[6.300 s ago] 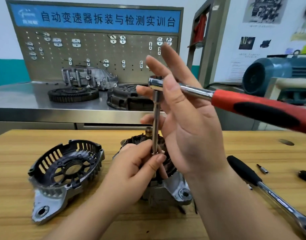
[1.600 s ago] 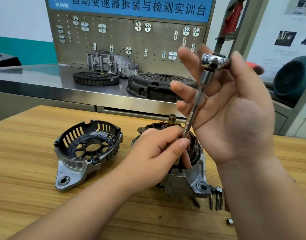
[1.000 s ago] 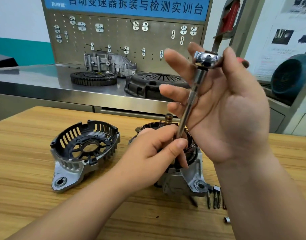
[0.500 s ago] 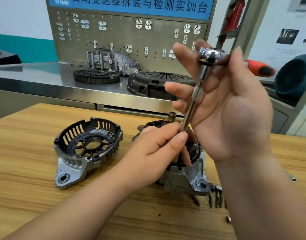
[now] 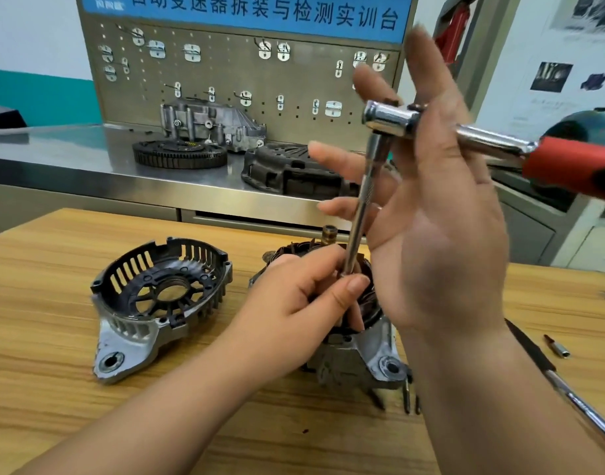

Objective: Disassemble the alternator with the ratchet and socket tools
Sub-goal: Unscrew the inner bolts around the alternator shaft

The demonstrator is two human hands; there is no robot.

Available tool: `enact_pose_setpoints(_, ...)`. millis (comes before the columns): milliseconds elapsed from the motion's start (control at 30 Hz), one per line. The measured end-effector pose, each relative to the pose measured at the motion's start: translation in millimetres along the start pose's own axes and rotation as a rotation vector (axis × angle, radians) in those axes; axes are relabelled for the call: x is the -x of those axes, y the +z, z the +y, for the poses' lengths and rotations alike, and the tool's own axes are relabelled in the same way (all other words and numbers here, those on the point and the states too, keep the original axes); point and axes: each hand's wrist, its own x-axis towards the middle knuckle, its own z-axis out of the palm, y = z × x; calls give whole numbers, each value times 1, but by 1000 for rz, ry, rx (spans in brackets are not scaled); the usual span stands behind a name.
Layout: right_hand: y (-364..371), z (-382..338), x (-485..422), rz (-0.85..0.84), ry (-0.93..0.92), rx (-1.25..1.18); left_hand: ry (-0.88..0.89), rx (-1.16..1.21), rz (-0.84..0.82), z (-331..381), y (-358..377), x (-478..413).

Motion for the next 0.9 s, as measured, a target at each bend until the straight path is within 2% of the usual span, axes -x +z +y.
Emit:
enact_pose_setpoints(100,-4,0,-1,-20,191,-179,39,-59,3,0,-1,-1)
enact_pose_setpoints(167,-7,-2,-4,-19,251,-211,51,-92,-26,0,-2,-1)
enact_pose_setpoints(267,-8,2,-2,8,172,-171,44,-75,-39,-1,-2,-2)
enact_pose_setpoints(367,-9,4,-8,42,5,93,6,-35,-26,0,0,-1)
enact_pose_setpoints(433,-9,4,-19,-87,43,468,-15,-41,-13,0,2,-1)
enact_pose_setpoints(467,-13,7,-22,-104,95,542,-21,-49,0,1,2,0)
enact_pose_setpoints(500,-12,5,-21,-84,29,510,-22,-55,13,1,3,0)
enact_pose_setpoints(533,-12,4,-15,-42,-83,393,-23,-54,17,1,3,0)
enact_pose_setpoints(567,-11,2,-9,-19,-108,267,-26,-42,11,0,3,0)
enact_pose_setpoints(633,-8,2,2,-21,4,8,-14,-12,-9,-1,2,-1)
enact_pose_setpoints(733,-10,2,-4,-59,229,-214,69,-53,-18,0,0,-2)
enact_pose_setpoints(833,-12,-1,-6,-99,301,-266,77,-70,-22,0,-1,-3)
enact_pose_setpoints(900,-9,0,-4,-83,242,-194,54,-49,-29,-2,0,-2)
